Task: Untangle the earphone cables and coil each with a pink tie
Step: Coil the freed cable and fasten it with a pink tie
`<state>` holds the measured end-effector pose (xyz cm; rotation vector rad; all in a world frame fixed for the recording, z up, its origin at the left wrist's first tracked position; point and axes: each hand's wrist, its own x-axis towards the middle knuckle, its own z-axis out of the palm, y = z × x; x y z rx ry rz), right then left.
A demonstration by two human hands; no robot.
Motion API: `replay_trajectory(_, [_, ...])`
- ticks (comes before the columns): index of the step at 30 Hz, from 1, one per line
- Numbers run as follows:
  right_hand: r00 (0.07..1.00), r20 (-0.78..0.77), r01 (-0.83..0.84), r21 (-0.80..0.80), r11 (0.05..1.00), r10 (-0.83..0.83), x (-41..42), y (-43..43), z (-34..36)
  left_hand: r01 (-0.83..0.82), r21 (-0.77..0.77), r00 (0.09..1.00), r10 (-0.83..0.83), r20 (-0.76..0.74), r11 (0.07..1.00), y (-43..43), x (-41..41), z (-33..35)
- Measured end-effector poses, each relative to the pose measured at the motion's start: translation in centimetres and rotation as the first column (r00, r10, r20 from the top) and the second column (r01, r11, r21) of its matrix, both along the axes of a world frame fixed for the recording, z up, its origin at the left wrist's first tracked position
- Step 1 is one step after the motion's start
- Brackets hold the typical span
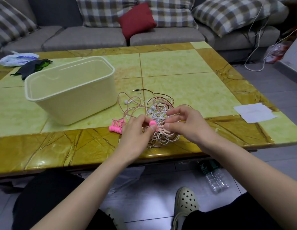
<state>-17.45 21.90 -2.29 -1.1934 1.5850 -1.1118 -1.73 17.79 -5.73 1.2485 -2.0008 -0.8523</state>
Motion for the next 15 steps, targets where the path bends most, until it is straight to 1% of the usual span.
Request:
replay_trajectory(1, [0.999,-0.043,-0.016,-0.006,1.0,0.015,0.0,0.1,-0.1,-0.007,0.009,1.0,0.007,0.016,1.0,0.2,0.0,-0.1])
replay_trajectory(3, [0.978,-0.197,-0.068,-0.024,0.997,0.062,-0.1,0.3,-0.2,0.01,0.004,0.998,-0.01,0.065,1.0,0.5,-0.1,0.0])
replay_trajectory(5, [0.92,-0.373,-0.137,-0.031,0.99,0.116,0.1,0.8,-0.1,0.064,-0.051,0.989,-0.057,0.135,0.997,0.8,-0.2,0.4])
replay_trajectory(7, [0.858,-0.488,-0.208,-0.047,0.977,0.16,0.4,1.3,0.3,0.12,-0.115,0.974,-0.095,0.203,0.986,1.0,-0.4,0.8])
replay_trajectory(8, [0.829,-0.531,-0.241,-0.055,0.969,0.176,0.5,1.5,0.4,0.134,-0.119,0.971,-0.107,0.215,0.984,1.1,-0.4,1.0])
replay_trajectory(9, [0.796,-0.574,-0.27,-0.056,0.961,0.19,0.5,1.6,0.4,0.135,-0.101,0.973,-0.113,0.2,0.986,1.1,-0.6,1.0])
replay_trajectory(10, [0.768,-0.609,-0.289,-0.052,0.956,0.199,0.5,1.6,0.4,0.13,-0.053,0.982,-0.121,0.146,0.99,1.2,-0.7,1.1])
replay_trajectory(11, [0.754,-0.626,-0.296,-0.052,0.954,0.2,0.5,1.5,0.4,0.125,0.019,0.99,-0.126,0.058,0.992,1.1,-0.7,1.2])
replay_trajectory(13, [0.775,-0.605,-0.282,-0.075,0.956,0.181,0.4,1.5,0.6,0.147,0.175,0.984,-0.126,-0.124,0.973,1.1,-0.6,1.6])
replay_trajectory(14, [0.791,-0.588,-0.275,-0.092,0.957,0.171,0.2,1.5,0.7,0.173,0.237,0.974,-0.131,-0.182,0.956,1.1,-0.6,1.9])
replay_trajectory(15, [0.8,-0.576,-0.274,-0.102,0.956,0.168,0.1,1.5,0.7,0.191,0.27,0.97,-0.14,-0.196,0.944,1.0,-0.4,2.0])
